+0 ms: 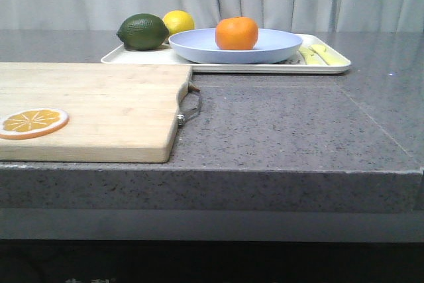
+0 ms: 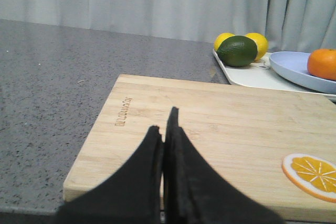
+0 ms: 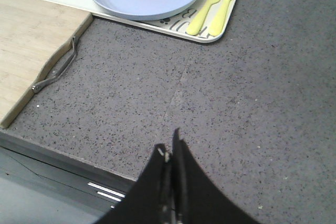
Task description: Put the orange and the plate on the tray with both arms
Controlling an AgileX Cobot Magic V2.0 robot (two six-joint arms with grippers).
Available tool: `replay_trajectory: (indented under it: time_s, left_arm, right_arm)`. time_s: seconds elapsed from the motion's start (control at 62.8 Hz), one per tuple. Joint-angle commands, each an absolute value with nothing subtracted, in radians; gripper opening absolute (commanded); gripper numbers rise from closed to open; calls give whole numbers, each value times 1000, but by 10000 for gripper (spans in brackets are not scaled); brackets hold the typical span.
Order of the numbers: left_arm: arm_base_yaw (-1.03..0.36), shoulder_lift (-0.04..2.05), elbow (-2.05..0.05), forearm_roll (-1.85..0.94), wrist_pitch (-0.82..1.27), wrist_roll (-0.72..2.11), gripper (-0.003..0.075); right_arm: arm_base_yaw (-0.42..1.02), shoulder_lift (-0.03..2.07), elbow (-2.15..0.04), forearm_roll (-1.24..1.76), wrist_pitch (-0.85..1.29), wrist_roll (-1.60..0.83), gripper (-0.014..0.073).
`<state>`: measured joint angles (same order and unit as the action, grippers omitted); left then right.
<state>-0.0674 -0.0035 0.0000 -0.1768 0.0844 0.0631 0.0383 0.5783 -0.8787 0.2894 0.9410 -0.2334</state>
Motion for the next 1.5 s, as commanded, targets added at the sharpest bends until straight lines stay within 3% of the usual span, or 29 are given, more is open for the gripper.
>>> replay_trajectory:
  time_s: [0.0,0.382,0.574,1.482]
  left_arm:
    - [-83,-25,6,-188,0,59,-18]
    - [-83,-26,6,-163,-24,23,-18]
    - [-83,-26,6,21,-24,-156,-18]
    - [-103,-26,6,-37,-28,-44,-18]
  right_arm:
    - [35,581,-901,307,873,-244,-68]
    - [35,581,-901,307,873,-244,-68]
    - [35,581,-901,307,873,-244,-68]
    - [35,581,-901,307,873,-244,-68]
